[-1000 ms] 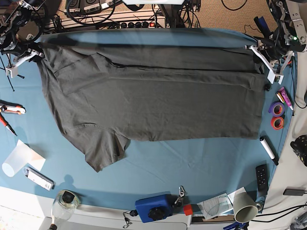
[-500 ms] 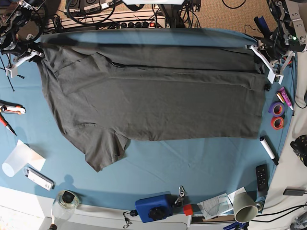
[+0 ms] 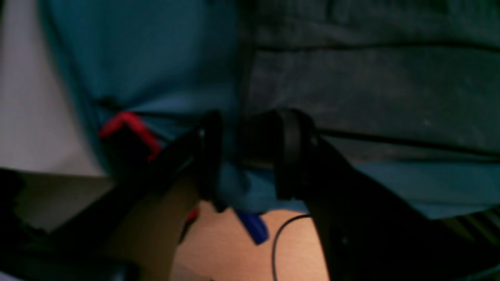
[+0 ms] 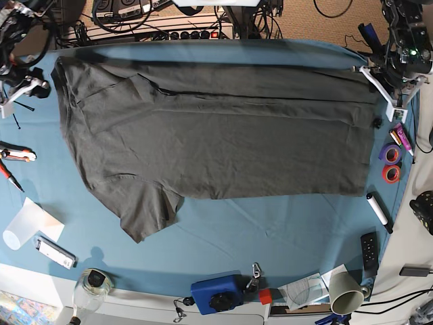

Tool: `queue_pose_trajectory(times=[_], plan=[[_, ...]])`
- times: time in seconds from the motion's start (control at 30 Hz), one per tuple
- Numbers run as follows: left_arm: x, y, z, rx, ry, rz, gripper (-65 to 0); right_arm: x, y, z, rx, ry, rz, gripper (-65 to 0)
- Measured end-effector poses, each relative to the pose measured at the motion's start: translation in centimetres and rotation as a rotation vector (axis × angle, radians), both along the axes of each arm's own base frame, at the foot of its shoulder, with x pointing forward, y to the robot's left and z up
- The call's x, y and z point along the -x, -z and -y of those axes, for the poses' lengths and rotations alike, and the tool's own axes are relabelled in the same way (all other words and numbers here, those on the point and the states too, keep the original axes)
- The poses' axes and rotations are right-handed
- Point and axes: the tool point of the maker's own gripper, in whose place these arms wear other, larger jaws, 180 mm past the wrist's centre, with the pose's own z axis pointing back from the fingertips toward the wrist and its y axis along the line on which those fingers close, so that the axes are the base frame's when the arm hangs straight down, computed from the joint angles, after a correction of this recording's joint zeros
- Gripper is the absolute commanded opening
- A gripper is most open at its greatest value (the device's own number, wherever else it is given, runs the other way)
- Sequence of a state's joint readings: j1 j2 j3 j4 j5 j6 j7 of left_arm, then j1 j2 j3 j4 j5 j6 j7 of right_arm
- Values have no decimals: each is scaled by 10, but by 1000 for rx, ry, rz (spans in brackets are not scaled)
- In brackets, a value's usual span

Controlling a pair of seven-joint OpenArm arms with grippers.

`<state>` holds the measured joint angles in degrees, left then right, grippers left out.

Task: Fold the T-shirt properly
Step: 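Release the shirt and raise both grippers away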

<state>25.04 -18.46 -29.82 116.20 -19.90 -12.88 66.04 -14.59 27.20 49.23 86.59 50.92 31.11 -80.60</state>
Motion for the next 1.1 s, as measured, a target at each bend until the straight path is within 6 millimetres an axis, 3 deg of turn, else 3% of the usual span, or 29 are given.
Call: queue_pose_trajectory(times=[0.13, 0.33, 0.73, 0.83, 0.93, 1.03, 1.1], plan=[[-8, -15, -8, -85, 15, 52, -424, -7, -25, 12, 40, -1, 57, -558], [-15, -27, -12, -138, 27, 94, -424, -22, -60, 10, 119, -51, 141, -558], [-51, -51, 3, -76, 65, 283, -424, -72, -108, 37, 298, 17, 325, -557], [-51, -51, 6, -58, 67, 287, -424, -85, -102, 37, 351, -18, 269, -545], [-52, -52, 10, -30, 70, 296, -424, -114, -85, 21, 350, -94, 246, -469], [-52, -52, 9, -38, 68, 294, -424, -143, -62, 2, 311, -152, 217, -459], [-54, -53, 10, -35, 67, 299, -424, -166, -62, -8, 278, -140, 241, -459]])
